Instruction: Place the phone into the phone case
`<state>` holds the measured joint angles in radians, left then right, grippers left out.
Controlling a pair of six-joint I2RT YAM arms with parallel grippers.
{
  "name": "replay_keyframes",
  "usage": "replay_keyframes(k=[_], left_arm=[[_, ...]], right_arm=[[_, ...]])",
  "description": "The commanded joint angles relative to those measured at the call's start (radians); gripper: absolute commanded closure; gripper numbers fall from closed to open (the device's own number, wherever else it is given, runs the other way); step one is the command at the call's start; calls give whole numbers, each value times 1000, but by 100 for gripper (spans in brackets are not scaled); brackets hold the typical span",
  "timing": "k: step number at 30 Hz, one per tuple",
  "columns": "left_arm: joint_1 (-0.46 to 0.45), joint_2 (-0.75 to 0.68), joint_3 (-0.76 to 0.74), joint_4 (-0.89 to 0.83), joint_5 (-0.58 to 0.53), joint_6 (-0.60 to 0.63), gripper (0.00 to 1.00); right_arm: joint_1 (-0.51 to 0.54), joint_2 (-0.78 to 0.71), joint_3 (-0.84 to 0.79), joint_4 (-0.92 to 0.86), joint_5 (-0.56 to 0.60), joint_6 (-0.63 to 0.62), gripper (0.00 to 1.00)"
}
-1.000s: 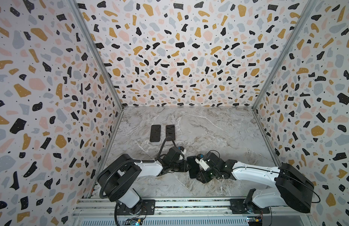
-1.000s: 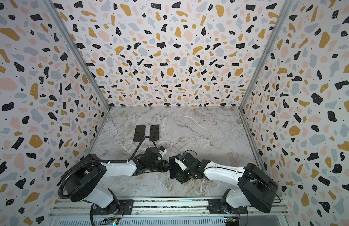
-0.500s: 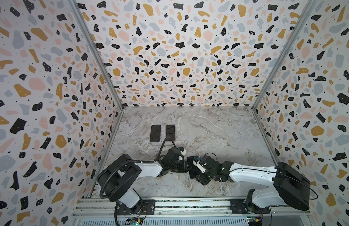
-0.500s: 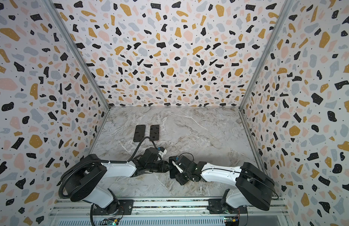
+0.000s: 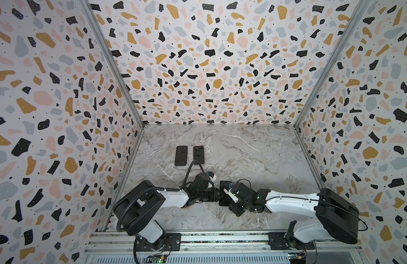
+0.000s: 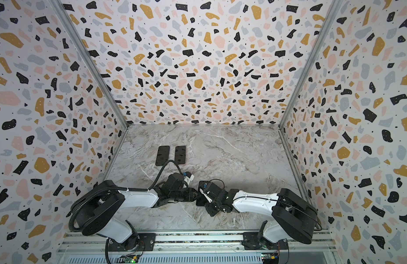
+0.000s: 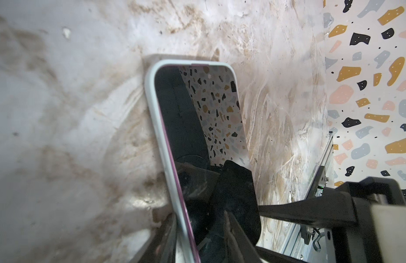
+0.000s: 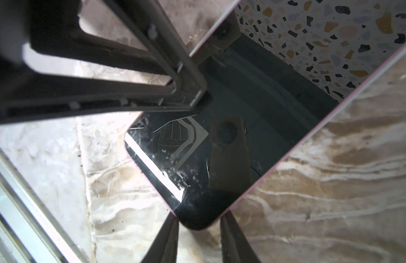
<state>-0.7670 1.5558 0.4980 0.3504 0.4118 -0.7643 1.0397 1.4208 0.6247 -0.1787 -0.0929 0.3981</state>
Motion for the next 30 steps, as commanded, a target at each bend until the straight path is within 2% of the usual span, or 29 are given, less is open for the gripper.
replay_keyframes(k=[1, 8, 11, 17, 22, 30], left_arm=[[-4, -10, -31, -10, 18, -13, 63], [-19, -127, -26, -243, -51, -31, 64], [-48, -165, -9, -303, -45, -73, 67], [-97, -219, 33, -417, -83, -107, 68], [-108, -212, 70, -457, -110, -114, 69], [-121, -157, 118, -448, -105, -113, 71]], right_arm=[[11, 14, 30, 31, -6, 23, 69], [15, -64, 9, 3, 4, 106, 67], [14, -80, 7, 3, -4, 136, 66], [-10, -95, -4, 7, -21, 155, 62], [-61, -138, -20, 32, -85, 191, 51], [-122, -142, -49, 80, -147, 199, 47]])
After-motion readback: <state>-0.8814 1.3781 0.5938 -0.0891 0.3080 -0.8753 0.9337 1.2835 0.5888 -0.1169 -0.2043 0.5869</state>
